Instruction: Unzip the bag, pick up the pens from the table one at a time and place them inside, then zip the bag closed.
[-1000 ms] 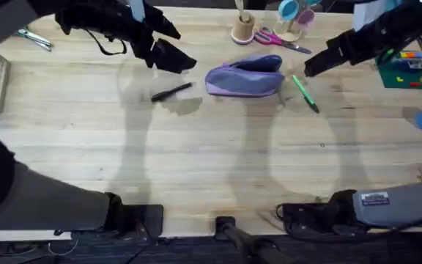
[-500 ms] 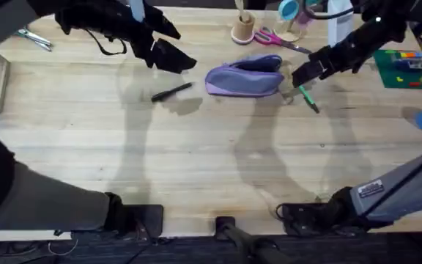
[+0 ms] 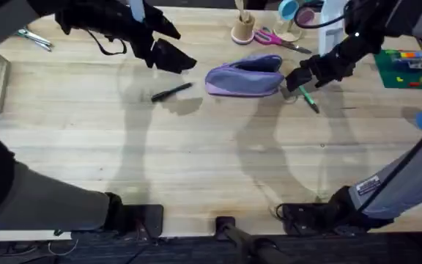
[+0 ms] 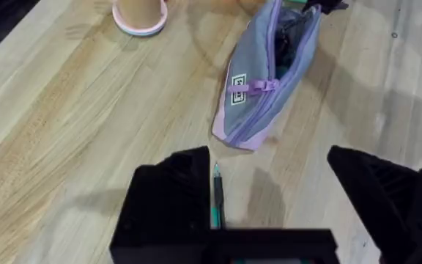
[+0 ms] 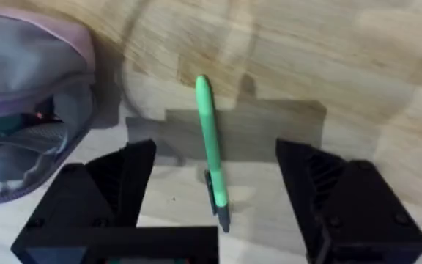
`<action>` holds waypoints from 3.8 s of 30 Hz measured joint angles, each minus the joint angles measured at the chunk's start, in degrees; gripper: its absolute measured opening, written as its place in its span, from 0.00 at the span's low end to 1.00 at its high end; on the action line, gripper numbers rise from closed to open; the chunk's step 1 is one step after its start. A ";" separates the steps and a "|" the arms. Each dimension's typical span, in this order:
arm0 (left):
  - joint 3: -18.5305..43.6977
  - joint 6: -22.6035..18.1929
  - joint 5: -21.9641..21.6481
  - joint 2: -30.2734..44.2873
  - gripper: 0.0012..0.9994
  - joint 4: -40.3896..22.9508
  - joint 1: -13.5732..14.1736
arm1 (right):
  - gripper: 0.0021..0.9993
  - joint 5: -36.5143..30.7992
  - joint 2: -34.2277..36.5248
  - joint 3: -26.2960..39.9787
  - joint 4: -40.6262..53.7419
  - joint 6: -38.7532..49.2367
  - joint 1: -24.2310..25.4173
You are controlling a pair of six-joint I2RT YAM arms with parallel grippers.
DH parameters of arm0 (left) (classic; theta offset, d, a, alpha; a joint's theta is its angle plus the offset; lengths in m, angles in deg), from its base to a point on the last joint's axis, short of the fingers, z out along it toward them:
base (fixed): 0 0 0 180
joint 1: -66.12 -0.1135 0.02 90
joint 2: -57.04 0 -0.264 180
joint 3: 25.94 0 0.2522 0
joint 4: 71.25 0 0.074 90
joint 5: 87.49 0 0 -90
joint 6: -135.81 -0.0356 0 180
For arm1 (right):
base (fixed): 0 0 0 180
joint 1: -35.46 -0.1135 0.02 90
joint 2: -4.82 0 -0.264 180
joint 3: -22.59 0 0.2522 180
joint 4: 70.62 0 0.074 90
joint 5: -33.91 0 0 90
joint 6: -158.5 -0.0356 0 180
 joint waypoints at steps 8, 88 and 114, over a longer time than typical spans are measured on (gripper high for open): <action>0.00 0.00 0.00 0.01 0.99 0.00 0.00 | 0.74 -2.44 -0.93 -1.93 -1.95 -1.05 -0.32; 0.00 0.00 0.00 0.00 0.99 0.00 0.00 | 0.03 -3.80 -17.87 0.63 4.84 70.07 -21.79; 0.00 0.00 0.00 0.00 0.99 0.00 0.00 | 0.03 0.89 -7.76 0.63 -8.19 67.52 -28.42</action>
